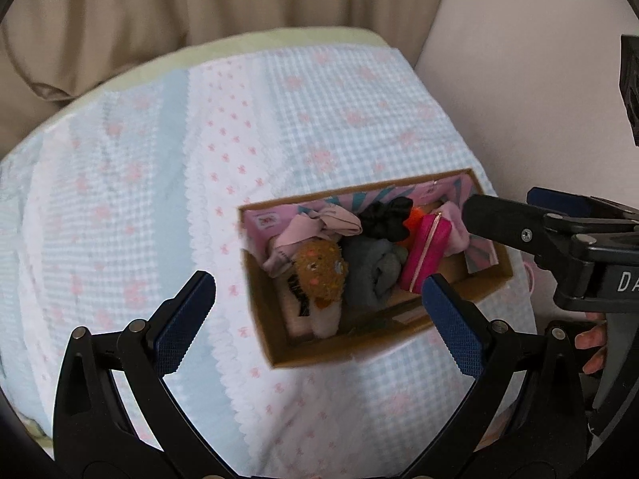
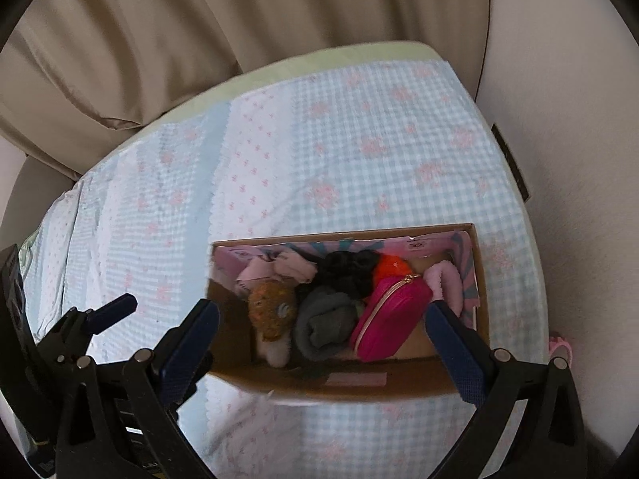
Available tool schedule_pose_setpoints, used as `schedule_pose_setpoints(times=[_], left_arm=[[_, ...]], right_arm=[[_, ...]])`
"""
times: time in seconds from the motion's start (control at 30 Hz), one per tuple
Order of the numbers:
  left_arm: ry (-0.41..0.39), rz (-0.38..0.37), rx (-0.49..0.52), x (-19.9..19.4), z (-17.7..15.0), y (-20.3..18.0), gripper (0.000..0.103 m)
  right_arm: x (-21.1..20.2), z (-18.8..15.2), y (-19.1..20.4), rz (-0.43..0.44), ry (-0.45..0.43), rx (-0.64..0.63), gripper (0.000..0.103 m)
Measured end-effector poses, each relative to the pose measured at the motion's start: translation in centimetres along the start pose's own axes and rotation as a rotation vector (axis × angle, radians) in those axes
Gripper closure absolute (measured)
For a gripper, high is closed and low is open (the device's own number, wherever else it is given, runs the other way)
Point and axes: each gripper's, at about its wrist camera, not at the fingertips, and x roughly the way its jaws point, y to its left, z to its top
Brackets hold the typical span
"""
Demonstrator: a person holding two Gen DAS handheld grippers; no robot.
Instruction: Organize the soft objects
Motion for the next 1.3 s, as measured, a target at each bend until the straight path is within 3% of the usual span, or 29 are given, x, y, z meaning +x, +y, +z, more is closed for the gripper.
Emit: schedule_pose_setpoints(times=[0.27, 0.5, 0.77, 0.97, 1.3], left_arm=[[-0.156, 0.043, -0.058, -10.7, -0.9, 5.6, 0.0], [-0.357, 0.115, -0.131, -21.8, -2.4, 12.2, 0.0], [-0.488, 0.155, -0.155, -29.8, -5.4, 15.9, 0.0], [-0.575, 0.192, -0.138, -32.7, -7.3, 16.5, 0.0], [-0.611, 0.208, -0.128, -33.6, -8.2, 16.7, 0.0]], right_arm=[[-7.2, -1.3, 5.6, -0.002, -0.096, -0.042, 0.0], [-14.6, -2.5, 13.1, -0.013, -0.27, -0.106, 0.0], [-21.3, -5.1, 19.6, -0.047, -0.451, -0.146, 0.0], [-23.2, -7.3, 22.4, -0.118, -0.55, -0.181, 0.0], [-23.2, -8.4, 23.4, -0.153, -0.586, -0.186, 0.0]])
